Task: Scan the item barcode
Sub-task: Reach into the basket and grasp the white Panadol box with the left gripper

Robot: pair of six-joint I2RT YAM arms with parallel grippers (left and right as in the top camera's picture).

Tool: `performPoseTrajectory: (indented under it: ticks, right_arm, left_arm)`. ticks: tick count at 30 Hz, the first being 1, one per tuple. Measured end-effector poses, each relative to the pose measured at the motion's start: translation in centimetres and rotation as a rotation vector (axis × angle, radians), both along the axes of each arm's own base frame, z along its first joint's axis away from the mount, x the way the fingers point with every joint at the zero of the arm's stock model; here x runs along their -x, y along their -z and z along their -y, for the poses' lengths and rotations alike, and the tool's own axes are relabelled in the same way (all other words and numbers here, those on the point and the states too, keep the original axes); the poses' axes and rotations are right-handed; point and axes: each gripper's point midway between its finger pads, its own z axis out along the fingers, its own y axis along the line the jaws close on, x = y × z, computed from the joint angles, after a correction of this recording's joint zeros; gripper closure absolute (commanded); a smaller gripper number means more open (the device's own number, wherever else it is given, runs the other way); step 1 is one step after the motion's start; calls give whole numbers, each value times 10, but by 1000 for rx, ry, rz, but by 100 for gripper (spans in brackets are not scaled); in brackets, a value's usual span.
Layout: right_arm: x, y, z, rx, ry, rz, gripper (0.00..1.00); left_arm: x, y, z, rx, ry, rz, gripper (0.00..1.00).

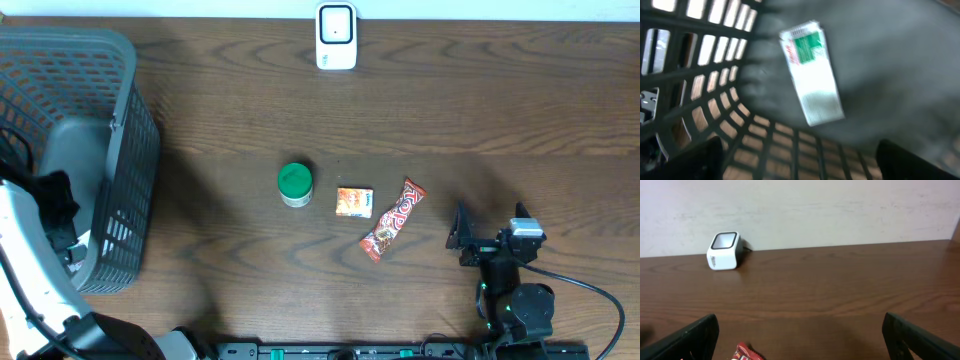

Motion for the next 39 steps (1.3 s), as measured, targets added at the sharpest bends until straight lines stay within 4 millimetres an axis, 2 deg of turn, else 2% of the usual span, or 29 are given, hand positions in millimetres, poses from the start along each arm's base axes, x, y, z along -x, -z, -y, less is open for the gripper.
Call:
performPoseTrajectory:
  ticks: [2, 9, 19, 23, 29, 34, 39]
  right_arm:
    - [0, 0, 0, 0, 0, 0, 1]
    - [0, 0, 0, 0, 0, 0, 1]
    - [0, 0, 0, 0, 0, 0, 1]
    - [0, 0, 0, 0, 0, 0, 1]
    - [0, 0, 0, 0, 0, 0, 1]
    - [0, 0, 0, 0, 0, 0, 1]
    - [0, 0, 0, 0, 0, 0, 1]
  left_arm:
    - [4, 13, -3, -16, -42, -19, 8]
    - [-2, 53, -16, -79, -105, 16, 8]
    - [-7, 97, -21, -121, -125, 71, 7]
    - [-6, 109, -20, -127, -129, 80, 7]
    - [-12, 115, -24, -138, -133, 99, 7]
    - [-19, 136, -25, -100, -127, 85, 7]
    - [-29, 136, -31, -102, -123, 106, 8]
